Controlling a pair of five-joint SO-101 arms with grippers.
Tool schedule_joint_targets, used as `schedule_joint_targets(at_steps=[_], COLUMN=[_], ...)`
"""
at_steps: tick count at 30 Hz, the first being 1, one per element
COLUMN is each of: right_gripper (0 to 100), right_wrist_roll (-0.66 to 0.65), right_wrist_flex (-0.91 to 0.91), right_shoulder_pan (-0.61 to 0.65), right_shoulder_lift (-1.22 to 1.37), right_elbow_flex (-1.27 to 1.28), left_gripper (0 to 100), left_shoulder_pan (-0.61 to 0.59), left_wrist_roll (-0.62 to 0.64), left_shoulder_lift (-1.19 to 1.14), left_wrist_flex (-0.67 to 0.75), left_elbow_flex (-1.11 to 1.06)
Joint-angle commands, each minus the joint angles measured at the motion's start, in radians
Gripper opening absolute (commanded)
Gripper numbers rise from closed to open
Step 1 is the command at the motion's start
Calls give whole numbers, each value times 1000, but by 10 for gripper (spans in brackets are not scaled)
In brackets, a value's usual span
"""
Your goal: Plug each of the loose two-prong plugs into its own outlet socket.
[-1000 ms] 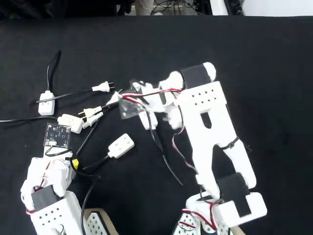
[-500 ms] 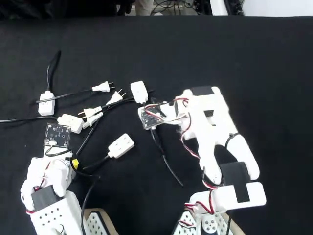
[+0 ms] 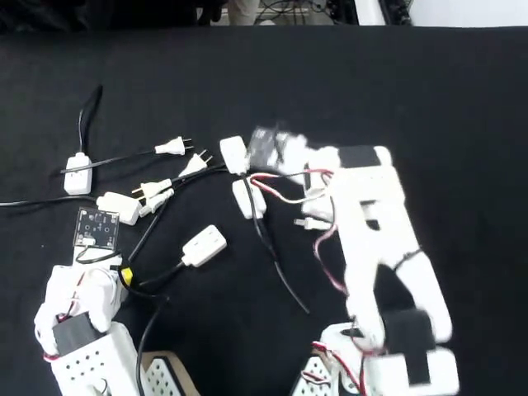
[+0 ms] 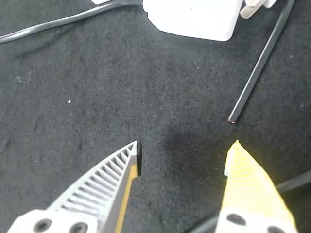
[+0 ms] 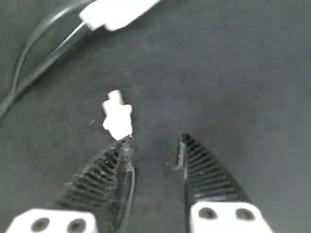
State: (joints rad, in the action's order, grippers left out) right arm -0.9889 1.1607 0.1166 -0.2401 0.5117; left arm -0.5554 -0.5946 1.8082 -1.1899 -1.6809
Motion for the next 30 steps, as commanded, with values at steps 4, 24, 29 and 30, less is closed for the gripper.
schedule_joint_targets(at_steps=[4,24,29,30], right_gripper=[141,342,340,340], right_wrist_roll=[856,1989,2090,2094], right_wrist_flex=[28,-8,2,3], right_shoulder_pan=[-91,-37,-37,-38], right_shoulder_lift=[-202,209,329,335], right_elbow_flex=[4,33,-90,-104], left_gripper=[289,289,289,289], left_shoulder_pan=[10,10,10,10], left_wrist_roll=[-5,-5,-5,-5], left_shoulder_lift=[9,9,9,9], left_wrist_flex=[11,9,11,11], left_elbow_flex=[-19,-19,-19,-19])
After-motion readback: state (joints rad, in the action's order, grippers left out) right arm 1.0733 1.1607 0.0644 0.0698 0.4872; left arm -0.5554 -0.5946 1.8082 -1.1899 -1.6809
